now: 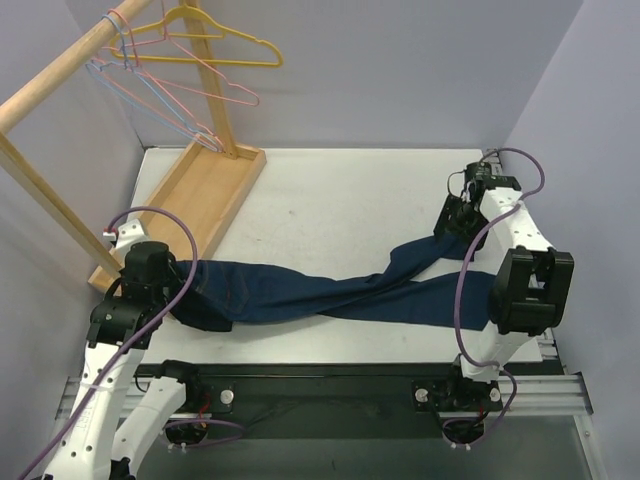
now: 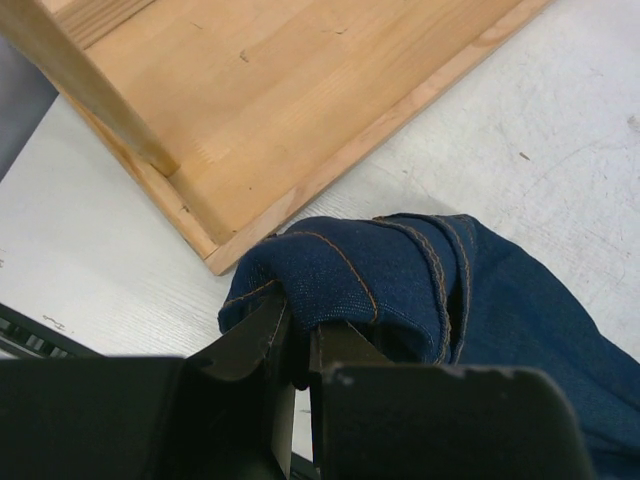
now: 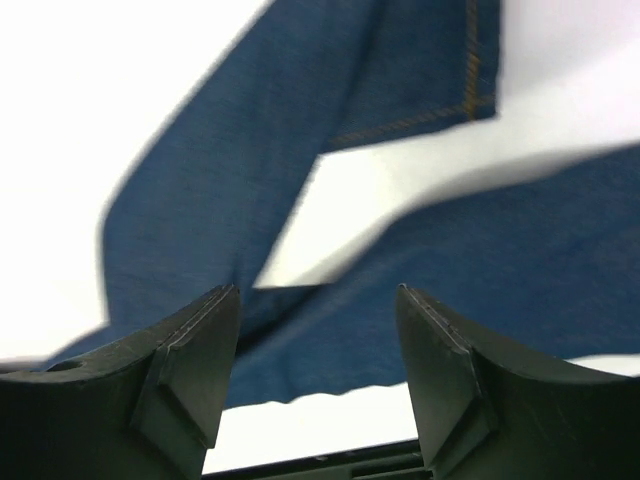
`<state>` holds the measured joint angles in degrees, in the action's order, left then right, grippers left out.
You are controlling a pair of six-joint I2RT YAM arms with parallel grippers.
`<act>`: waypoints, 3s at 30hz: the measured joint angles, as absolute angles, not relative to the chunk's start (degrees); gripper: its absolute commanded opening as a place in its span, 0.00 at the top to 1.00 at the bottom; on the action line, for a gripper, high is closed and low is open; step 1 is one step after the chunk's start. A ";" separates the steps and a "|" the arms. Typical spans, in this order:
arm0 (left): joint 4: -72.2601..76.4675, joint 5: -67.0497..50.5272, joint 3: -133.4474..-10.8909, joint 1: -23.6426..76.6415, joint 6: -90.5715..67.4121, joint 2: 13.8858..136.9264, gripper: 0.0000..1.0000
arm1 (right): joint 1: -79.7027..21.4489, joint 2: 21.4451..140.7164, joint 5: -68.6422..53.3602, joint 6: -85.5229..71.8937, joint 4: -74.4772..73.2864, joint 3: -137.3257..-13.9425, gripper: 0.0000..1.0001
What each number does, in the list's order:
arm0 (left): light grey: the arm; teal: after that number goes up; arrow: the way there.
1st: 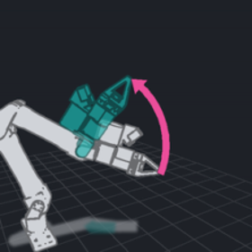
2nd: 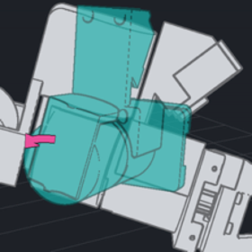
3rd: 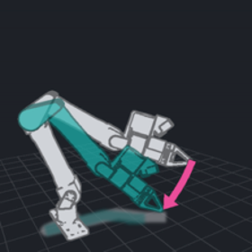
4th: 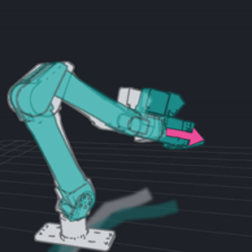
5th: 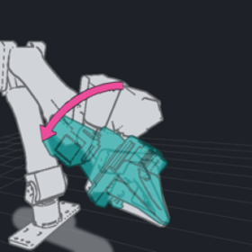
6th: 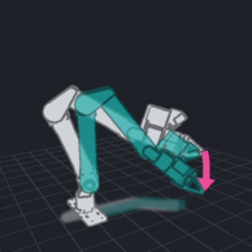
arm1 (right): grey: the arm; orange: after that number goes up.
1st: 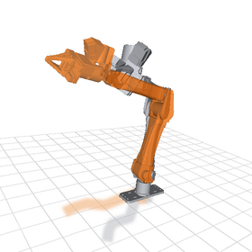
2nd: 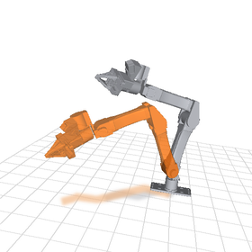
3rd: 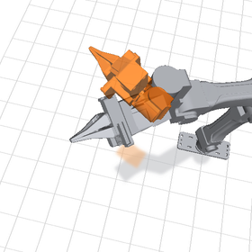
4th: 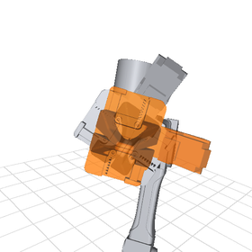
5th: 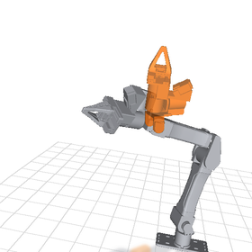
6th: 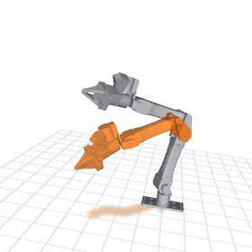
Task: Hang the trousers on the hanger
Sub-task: Flatten out the trousers at the center of the board.
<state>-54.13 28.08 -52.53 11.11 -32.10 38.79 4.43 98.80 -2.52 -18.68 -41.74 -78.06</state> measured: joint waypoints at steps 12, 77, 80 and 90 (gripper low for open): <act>-53.43 25.12 -52.53 11.07 -32.12 37.69 1.00 | 2.31 106.96 -7.03 -22.63 -38.76 -80.90 0.57; -39.44 10.94 -63.37 -4.45 -14.44 72.18 1.00 | 9.74 104.51 15.46 -21.80 -44.86 -91.85 1.00; -38.54 7.70 -66.15 -5.06 -13.43 77.03 1.00 | 9.26 108.73 15.86 -21.28 -44.71 -96.68 1.00; -39.11 2.24 -87.48 -5.52 -13.06 99.83 0.23 | 8.86 120.40 15.53 -21.28 -45.41 -110.67 0.32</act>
<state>-39.11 2.24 -87.48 -5.52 -13.06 99.83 8.86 120.40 15.53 -21.28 -45.41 -110.67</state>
